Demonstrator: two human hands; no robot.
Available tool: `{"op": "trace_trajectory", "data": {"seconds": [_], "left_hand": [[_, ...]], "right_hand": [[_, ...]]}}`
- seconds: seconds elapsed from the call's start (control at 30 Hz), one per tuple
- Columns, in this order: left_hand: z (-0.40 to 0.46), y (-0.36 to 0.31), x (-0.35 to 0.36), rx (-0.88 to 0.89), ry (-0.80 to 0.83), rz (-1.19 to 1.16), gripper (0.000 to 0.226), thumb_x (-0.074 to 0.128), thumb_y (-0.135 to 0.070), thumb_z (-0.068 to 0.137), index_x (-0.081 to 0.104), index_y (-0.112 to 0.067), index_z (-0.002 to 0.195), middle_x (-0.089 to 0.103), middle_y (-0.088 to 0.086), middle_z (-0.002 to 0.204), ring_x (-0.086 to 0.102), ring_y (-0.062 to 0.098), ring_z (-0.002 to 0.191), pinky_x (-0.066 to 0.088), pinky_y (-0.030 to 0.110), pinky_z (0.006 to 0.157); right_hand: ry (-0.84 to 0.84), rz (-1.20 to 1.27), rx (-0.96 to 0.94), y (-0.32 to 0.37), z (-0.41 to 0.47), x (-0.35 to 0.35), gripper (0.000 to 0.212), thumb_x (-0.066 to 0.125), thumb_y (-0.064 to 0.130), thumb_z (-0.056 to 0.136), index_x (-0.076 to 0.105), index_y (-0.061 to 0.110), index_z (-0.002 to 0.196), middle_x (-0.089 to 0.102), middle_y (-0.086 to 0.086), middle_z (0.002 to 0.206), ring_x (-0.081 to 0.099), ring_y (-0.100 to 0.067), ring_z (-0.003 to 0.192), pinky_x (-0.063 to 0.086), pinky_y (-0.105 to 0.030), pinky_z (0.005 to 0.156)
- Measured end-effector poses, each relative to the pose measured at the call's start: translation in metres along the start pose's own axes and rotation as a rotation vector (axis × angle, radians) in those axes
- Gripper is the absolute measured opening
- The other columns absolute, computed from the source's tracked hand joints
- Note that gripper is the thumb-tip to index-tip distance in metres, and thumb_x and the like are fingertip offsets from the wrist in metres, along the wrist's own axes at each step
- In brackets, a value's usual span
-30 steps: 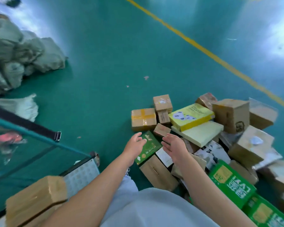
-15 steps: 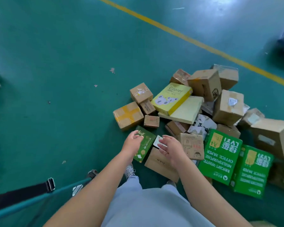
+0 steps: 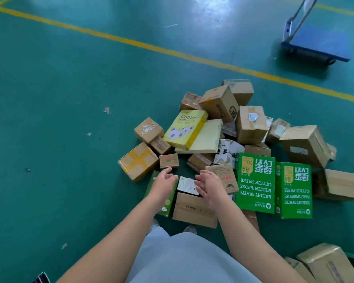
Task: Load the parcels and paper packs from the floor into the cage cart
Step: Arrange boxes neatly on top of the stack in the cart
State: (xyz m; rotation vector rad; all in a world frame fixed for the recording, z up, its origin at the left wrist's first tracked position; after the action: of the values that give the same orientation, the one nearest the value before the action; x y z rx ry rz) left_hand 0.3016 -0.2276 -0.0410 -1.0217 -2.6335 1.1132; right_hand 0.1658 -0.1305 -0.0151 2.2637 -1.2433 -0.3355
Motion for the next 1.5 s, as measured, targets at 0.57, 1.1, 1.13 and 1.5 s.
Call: {"op": "trace_trajectory", "data": {"seconds": [0.57, 1.1, 1.13, 1.5], "left_hand": [[0.036, -0.042, -0.038, 0.05, 0.001, 0.019, 0.047, 0.054, -0.032, 0.106, 0.043, -0.029, 0.152, 0.055, -0.001, 0.139, 0.057, 0.02, 0.119, 0.048, 0.046, 0.108], [0.18, -0.055, -0.351, -0.079, 0.057, 0.044, 0.047, 0.053, -0.029, 0.106, 0.043, -0.024, 0.151, 0.055, 0.0, 0.136, 0.056, 0.021, 0.123, 0.045, 0.045, 0.111], [0.187, -0.058, -0.367, -0.089, 0.067, 0.07, 0.047, 0.053, -0.029, 0.106, 0.044, -0.024, 0.151, 0.056, 0.001, 0.137, 0.056, 0.022, 0.124, 0.045, 0.046, 0.112], [0.235, -0.094, -0.402, -0.083, 0.198, 0.179, 0.047, 0.052, -0.028, 0.106, 0.043, -0.024, 0.151, 0.057, 0.001, 0.137, 0.058, 0.021, 0.122, 0.046, 0.046, 0.112]], "right_hand": [[0.005, 0.01, -0.071, 0.037, 0.029, 0.042, 0.014, 0.051, 0.013, 0.105, 0.062, 0.018, 0.113, 0.07, -0.01, 0.114, 0.07, -0.024, 0.108, 0.059, -0.031, 0.082], [-0.062, -0.029, 0.069, -0.008, 0.068, 0.381, 0.018, 0.05, 0.015, 0.106, 0.06, 0.015, 0.121, 0.069, -0.01, 0.114, 0.067, -0.026, 0.113, 0.056, -0.034, 0.086], [-0.069, -0.016, 0.082, -0.01, 0.068, 0.397, 0.019, 0.049, 0.015, 0.107, 0.06, 0.015, 0.122, 0.068, -0.011, 0.116, 0.065, -0.026, 0.117, 0.056, -0.036, 0.09], [-0.193, 0.06, 0.098, -0.01, 0.065, 0.435, 0.018, 0.049, 0.017, 0.108, 0.057, 0.016, 0.124, 0.066, -0.004, 0.11, 0.065, -0.019, 0.104, 0.054, -0.027, 0.076]]}}
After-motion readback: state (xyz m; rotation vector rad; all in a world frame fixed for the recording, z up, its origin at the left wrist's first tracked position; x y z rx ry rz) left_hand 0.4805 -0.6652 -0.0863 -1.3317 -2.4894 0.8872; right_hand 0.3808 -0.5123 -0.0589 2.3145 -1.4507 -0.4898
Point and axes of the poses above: each hand's wrist, its own z-axis towards the middle knuckle, its own x-axis out of the palm, y = z × x, the point moved 2 cm from there along z, towards the middle knuckle
